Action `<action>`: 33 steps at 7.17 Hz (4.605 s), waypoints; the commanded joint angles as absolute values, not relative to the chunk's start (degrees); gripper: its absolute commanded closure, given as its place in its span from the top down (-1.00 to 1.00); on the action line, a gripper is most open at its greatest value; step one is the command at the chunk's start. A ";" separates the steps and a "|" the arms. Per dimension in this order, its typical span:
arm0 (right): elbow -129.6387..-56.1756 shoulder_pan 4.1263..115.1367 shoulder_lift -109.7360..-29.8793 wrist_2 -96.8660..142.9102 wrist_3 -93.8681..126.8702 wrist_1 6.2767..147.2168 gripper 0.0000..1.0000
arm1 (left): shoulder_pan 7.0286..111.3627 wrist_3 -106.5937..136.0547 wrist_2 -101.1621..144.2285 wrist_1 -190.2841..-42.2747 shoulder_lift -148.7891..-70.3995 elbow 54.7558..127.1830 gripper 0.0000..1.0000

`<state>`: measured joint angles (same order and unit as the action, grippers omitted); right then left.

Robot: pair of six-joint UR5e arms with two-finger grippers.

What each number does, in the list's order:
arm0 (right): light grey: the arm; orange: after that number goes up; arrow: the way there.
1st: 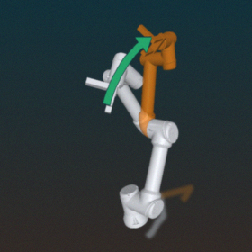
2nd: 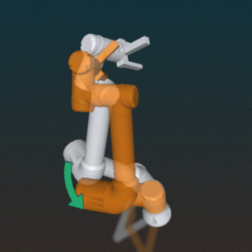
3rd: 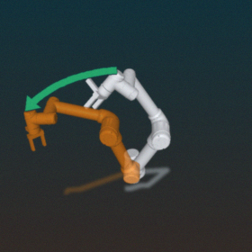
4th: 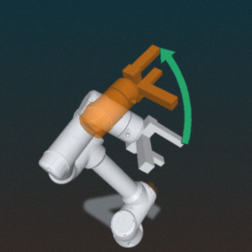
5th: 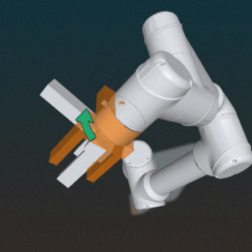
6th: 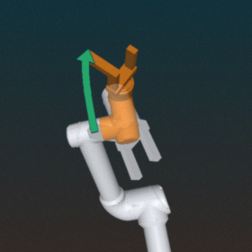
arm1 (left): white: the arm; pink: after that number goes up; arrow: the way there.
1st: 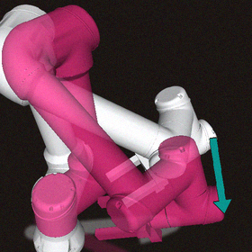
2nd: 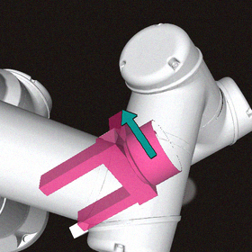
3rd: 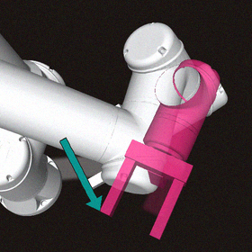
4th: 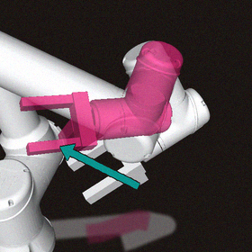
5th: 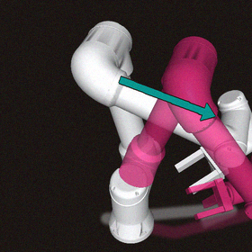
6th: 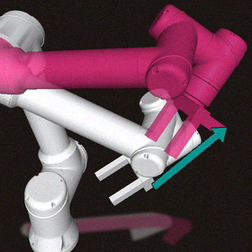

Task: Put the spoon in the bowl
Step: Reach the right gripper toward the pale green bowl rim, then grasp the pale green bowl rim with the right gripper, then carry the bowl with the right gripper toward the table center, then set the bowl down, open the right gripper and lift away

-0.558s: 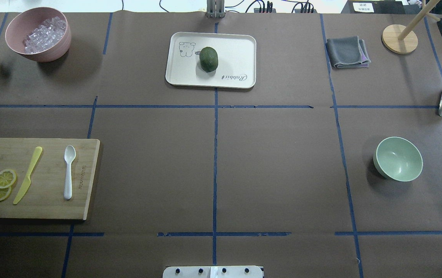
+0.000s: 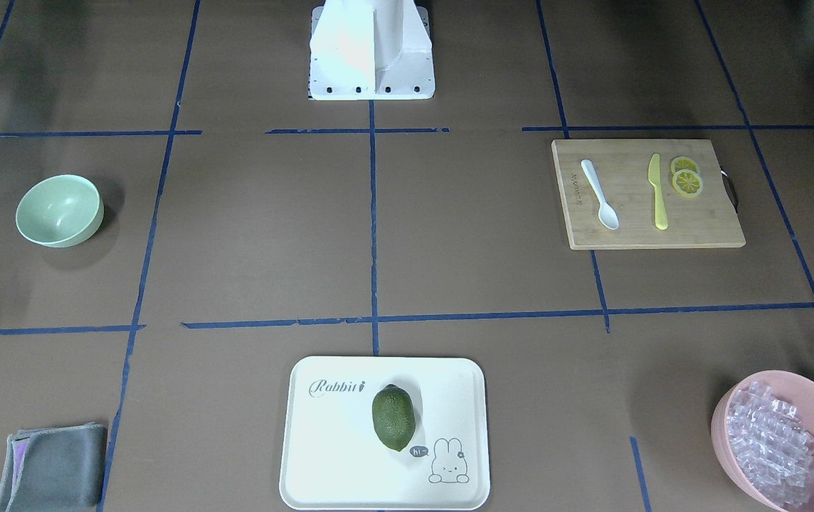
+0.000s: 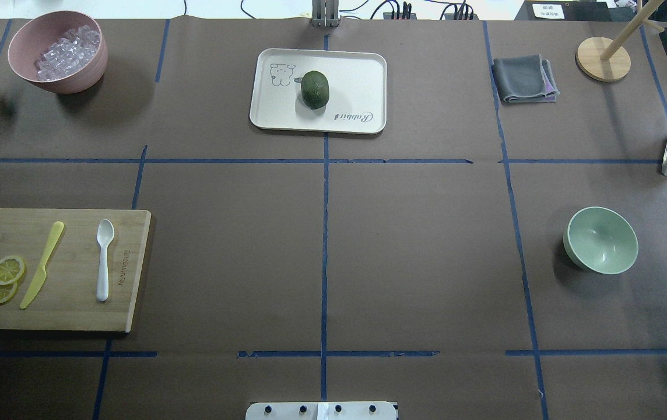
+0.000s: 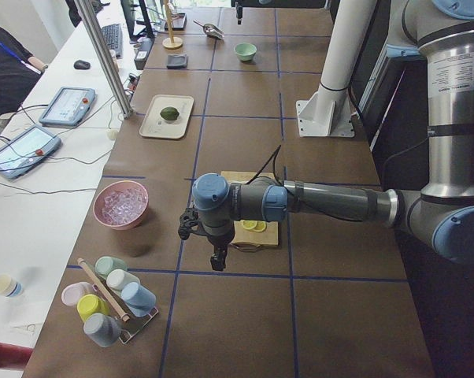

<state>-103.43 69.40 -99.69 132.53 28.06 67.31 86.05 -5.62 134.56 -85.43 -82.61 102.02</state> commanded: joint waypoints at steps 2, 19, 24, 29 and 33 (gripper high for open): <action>-102.75 57.24 -99.75 125.43 49.64 53.01 1.00 | 86.04 -5.63 134.56 -85.43 -82.71 102.13 1.00; -107.33 32.56 -60.58 109.46 91.81 84.55 -1.00 | 86.04 -5.62 134.65 -85.43 -82.35 102.57 1.00; -94.32 25.58 -51.42 100.72 96.33 84.20 -1.00 | 86.04 -5.54 134.65 -85.43 -82.44 102.65 1.00; -94.74 24.52 -51.77 100.28 95.37 84.20 1.00 | 86.04 -5.54 134.56 -85.52 -82.97 101.96 1.00; -101.07 35.22 -52.90 110.46 84.52 88.66 1.00 | 86.04 -5.54 134.56 -85.60 -82.97 102.92 1.00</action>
